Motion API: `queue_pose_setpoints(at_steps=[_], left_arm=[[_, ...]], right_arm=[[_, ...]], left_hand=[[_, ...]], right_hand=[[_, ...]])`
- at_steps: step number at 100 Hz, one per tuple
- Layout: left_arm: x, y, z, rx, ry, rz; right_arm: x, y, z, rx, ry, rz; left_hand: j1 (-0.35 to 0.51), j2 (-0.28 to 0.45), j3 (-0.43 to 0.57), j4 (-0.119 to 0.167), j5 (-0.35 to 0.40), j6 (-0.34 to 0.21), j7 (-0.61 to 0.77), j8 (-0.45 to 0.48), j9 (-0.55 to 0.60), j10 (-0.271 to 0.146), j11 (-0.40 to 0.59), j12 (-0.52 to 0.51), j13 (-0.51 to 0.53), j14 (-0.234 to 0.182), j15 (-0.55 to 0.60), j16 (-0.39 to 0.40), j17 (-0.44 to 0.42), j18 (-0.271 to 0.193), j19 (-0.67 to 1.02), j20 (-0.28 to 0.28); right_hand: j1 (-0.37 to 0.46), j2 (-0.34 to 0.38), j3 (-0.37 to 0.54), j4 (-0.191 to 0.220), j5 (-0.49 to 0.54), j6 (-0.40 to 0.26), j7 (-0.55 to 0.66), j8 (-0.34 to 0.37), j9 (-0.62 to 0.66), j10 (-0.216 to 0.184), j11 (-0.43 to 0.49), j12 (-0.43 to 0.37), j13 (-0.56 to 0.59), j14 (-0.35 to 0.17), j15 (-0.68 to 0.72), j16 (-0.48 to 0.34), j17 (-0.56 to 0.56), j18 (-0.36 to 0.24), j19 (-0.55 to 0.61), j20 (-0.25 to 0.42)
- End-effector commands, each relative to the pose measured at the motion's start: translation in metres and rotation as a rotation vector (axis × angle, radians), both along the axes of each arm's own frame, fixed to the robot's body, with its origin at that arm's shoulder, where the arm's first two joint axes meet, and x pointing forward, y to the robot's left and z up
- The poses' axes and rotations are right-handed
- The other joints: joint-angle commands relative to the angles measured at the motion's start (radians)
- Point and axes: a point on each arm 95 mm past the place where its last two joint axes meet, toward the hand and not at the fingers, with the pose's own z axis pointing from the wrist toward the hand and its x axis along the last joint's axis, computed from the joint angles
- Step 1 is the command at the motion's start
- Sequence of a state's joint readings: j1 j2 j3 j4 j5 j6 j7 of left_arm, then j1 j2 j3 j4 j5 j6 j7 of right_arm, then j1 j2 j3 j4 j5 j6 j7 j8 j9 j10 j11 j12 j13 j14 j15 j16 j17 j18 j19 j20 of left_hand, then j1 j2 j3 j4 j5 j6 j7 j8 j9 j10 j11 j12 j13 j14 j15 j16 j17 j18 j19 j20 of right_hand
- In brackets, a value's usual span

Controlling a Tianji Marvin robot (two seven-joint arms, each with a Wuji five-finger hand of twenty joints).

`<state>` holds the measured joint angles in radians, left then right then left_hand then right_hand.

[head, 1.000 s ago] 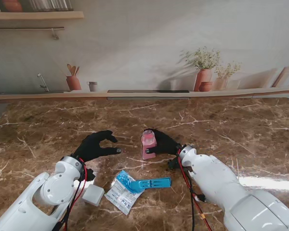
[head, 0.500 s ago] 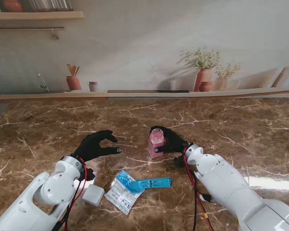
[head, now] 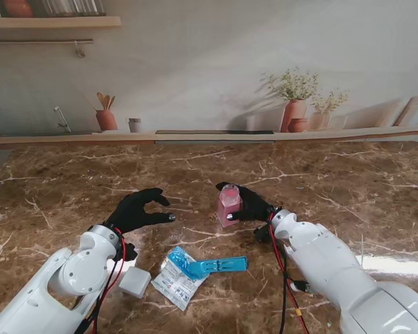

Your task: Fill the seasoning bottle

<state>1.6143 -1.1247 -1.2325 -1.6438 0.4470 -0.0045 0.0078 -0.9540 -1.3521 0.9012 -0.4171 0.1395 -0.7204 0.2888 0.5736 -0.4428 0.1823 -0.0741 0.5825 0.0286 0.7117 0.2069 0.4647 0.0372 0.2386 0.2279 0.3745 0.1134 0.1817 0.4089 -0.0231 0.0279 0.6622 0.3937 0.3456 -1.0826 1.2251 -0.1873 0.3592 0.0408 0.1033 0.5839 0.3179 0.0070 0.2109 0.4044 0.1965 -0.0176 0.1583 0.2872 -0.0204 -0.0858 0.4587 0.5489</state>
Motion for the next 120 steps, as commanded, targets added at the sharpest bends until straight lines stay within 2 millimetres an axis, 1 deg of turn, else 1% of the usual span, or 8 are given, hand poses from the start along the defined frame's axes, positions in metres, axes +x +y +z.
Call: queue_pose_setpoints(at_steps=[1, 40, 54, 82, 100, 104, 109, 120], left_arm=[[-0.001, 0.0, -0.003, 0.006, 0.008, -0.002], [-0.001, 0.0, -0.004, 0.009, 0.011, 0.001], [-0.002, 0.001, -0.003, 0.012, 0.016, 0.003], [-0.004, 0.001, -0.003, 0.014, 0.017, 0.009], [-0.005, 0.003, -0.003, 0.014, 0.015, 0.017], [-0.006, 0.003, -0.003, 0.014, 0.016, 0.018], [-0.006, 0.004, -0.003, 0.013, 0.016, 0.019], [-0.006, 0.003, -0.002, 0.01, 0.014, 0.019]], right_arm=[[-0.006, 0.005, -0.008, 0.006, 0.045, 0.022], [-0.007, 0.013, -0.015, 0.048, 0.126, 0.075], [-0.008, 0.018, -0.017, 0.053, 0.14, 0.076], [-0.011, 0.026, -0.02, 0.061, 0.147, 0.078], [-0.012, 0.031, -0.022, 0.06, 0.118, 0.035], [-0.011, 0.031, -0.022, 0.067, 0.11, 0.021], [-0.01, 0.032, -0.022, 0.07, 0.098, 0.002], [-0.007, 0.03, -0.019, 0.073, 0.068, -0.031]], left_hand=[[0.021, 0.014, 0.023, 0.023, 0.015, -0.006, -0.436, 0.009, -0.013, -0.015, -0.004, -0.008, -0.039, -0.054, -0.023, -0.009, -0.009, -0.049, -0.031, 0.002], [0.01, 0.009, 0.045, 0.021, 0.016, -0.009, -0.43, 0.011, -0.014, -0.01, -0.004, -0.008, -0.039, -0.054, -0.022, -0.008, -0.009, -0.048, -0.032, 0.003], [0.007, 0.007, 0.052, 0.02, 0.02, -0.009, -0.428, 0.011, -0.012, -0.008, -0.003, -0.008, -0.038, -0.05, -0.021, -0.008, -0.009, -0.047, -0.033, 0.003], [0.006, 0.008, 0.066, 0.017, 0.021, -0.009, -0.428, 0.011, -0.012, -0.009, -0.004, -0.008, -0.039, -0.051, -0.022, -0.008, -0.009, -0.047, -0.037, 0.002], [0.005, 0.013, 0.071, 0.016, 0.02, -0.01, -0.429, 0.011, -0.013, -0.011, -0.005, -0.009, -0.039, -0.053, -0.023, -0.008, -0.009, -0.047, -0.038, 0.002], [0.006, 0.013, 0.072, 0.016, 0.021, -0.011, -0.429, 0.011, -0.012, -0.011, -0.005, -0.009, -0.037, -0.053, -0.022, -0.008, -0.008, -0.047, -0.037, 0.003], [0.009, 0.015, 0.074, 0.016, 0.02, -0.01, -0.43, 0.011, -0.011, -0.012, -0.005, -0.009, -0.037, -0.053, -0.022, -0.008, -0.009, -0.047, -0.037, 0.003], [0.011, 0.015, 0.077, 0.015, 0.023, -0.011, -0.429, 0.011, -0.009, -0.013, -0.004, -0.008, -0.034, -0.052, -0.021, -0.008, -0.008, -0.048, -0.035, 0.006]], right_hand=[[-0.055, -0.031, 0.036, -0.038, -0.049, 0.0, -0.025, -0.018, -0.075, 0.008, -0.018, -0.017, -0.064, -0.011, -0.01, 0.005, 0.009, 0.075, 0.025, 0.017], [-0.057, -0.047, 0.032, -0.043, 0.047, -0.174, 0.114, 0.051, -0.182, 0.033, -0.113, -0.062, -0.126, -0.004, -0.167, -0.039, -0.073, 0.048, -0.014, 0.05], [-0.057, -0.064, 0.043, -0.046, 0.106, -0.236, 0.2, 0.136, -0.18, 0.029, -0.134, -0.048, -0.127, -0.002, -0.169, -0.092, -0.076, 0.049, -0.072, 0.061], [-0.067, -0.109, 0.073, -0.054, 0.319, -0.349, 0.428, 0.308, -0.147, 0.008, -0.057, -0.043, -0.125, -0.012, -0.163, -0.085, -0.07, 0.043, -0.095, 0.125], [-0.063, -0.144, 0.094, -0.057, 0.533, -0.447, 0.714, 0.515, 0.047, -0.031, 0.037, -0.027, -0.072, -0.03, -0.073, 0.009, -0.037, 0.049, -0.019, 0.152], [-0.042, -0.157, 0.083, -0.163, 0.598, -0.474, 0.759, 0.541, 0.109, -0.045, 0.05, -0.017, -0.049, -0.038, -0.027, 0.024, -0.029, 0.052, 0.008, 0.147], [-0.023, -0.167, 0.072, -0.228, 0.687, -0.499, 0.803, 0.559, 0.206, -0.071, 0.074, -0.004, -0.002, -0.055, 0.029, 0.042, -0.014, 0.056, 0.031, 0.144], [0.032, -0.151, 0.063, -0.217, 0.796, -0.492, 0.889, 0.601, 0.471, -0.106, 0.124, 0.032, 0.2, -0.088, 0.152, 0.081, 0.05, 0.073, 0.092, 0.143]])
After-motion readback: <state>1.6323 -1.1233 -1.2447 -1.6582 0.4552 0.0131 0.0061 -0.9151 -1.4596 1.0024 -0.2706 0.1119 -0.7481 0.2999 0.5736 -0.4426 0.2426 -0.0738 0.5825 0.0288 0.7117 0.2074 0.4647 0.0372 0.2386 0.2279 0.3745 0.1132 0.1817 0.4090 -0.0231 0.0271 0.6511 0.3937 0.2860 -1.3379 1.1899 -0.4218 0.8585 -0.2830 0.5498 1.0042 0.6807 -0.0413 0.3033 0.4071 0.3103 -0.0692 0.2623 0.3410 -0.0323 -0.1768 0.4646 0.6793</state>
